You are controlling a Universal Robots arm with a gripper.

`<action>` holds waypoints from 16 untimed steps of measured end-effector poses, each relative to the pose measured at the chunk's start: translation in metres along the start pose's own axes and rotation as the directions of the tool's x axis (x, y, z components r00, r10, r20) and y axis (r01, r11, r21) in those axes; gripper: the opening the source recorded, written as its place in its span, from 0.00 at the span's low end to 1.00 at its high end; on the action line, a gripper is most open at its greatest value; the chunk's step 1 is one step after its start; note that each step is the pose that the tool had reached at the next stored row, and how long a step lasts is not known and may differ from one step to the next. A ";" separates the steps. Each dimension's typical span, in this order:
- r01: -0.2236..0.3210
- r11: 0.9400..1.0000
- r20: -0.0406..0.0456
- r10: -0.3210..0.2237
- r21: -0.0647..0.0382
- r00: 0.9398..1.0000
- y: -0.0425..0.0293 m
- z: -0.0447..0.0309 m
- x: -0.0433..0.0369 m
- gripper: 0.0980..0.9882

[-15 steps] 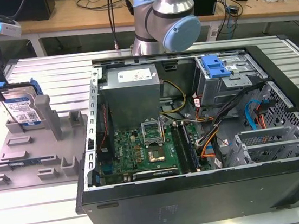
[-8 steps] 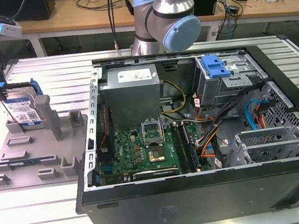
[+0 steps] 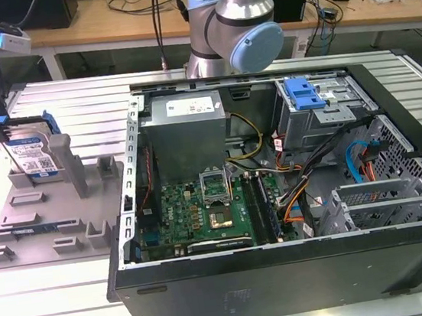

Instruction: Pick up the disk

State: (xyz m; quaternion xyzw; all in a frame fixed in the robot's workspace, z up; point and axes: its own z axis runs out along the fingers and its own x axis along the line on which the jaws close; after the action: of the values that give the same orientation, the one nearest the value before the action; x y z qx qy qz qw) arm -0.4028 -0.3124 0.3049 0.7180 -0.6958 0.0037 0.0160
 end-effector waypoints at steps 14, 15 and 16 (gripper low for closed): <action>0.013 1.000 0.000 -0.013 0.000 1.000 -0.0020 0.0015 0.0000 0.37; 0.013 1.000 0.000 -0.013 0.000 1.000 -0.0020 0.0017 -0.0001 0.37; 0.013 1.000 0.000 -0.013 0.000 1.000 -0.0020 0.0019 0.0000 0.37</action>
State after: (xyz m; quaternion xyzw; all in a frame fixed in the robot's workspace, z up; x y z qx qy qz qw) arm -0.4009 -0.3124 0.3030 0.7226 -0.6911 0.0038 0.0161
